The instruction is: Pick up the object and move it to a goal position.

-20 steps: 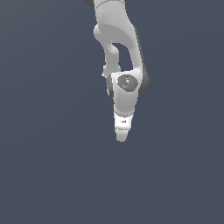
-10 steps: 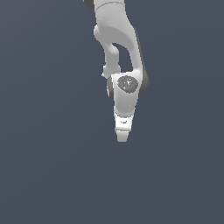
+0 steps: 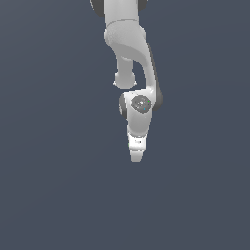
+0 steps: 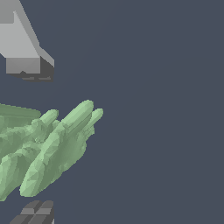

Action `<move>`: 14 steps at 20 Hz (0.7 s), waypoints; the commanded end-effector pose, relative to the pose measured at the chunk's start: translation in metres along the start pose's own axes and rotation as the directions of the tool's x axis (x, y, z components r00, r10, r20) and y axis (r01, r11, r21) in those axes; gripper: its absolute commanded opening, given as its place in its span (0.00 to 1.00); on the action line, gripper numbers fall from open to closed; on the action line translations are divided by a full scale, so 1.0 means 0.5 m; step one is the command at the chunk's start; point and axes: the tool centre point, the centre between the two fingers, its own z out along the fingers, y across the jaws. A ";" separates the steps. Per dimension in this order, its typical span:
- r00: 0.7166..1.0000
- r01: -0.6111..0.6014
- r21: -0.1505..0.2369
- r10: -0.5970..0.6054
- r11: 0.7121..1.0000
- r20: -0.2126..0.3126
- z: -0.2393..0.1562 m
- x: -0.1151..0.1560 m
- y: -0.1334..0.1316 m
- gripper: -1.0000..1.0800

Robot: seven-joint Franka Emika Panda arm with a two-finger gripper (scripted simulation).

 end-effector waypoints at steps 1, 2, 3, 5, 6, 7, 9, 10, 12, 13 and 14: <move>1.000 0.000 -0.002 0.000 1.000 0.000 0.008 0.000 0.002 0.96; 1.000 0.000 -0.002 0.000 1.000 0.000 0.008 0.000 0.002 0.96; 1.000 0.000 -0.002 0.000 1.000 0.000 0.008 0.000 0.002 0.00; 1.000 0.000 -0.002 0.000 1.000 0.000 0.008 0.000 0.002 0.00; 1.000 0.000 -0.002 0.000 1.000 0.000 0.008 0.000 0.002 0.00; 1.000 0.000 -0.002 0.000 1.000 0.000 0.008 0.000 0.002 0.00; 1.000 0.000 -0.002 0.000 1.000 0.000 0.008 0.000 0.002 0.00; 1.000 0.000 -0.002 0.000 1.000 0.000 0.008 0.000 0.002 0.00; 1.000 0.000 -0.002 0.000 1.000 0.000 0.008 0.000 0.002 0.00; 1.000 0.000 -0.003 0.000 1.000 0.000 0.007 0.000 0.003 0.00; 1.000 0.000 -0.003 0.000 1.000 0.000 0.007 0.000 0.002 0.00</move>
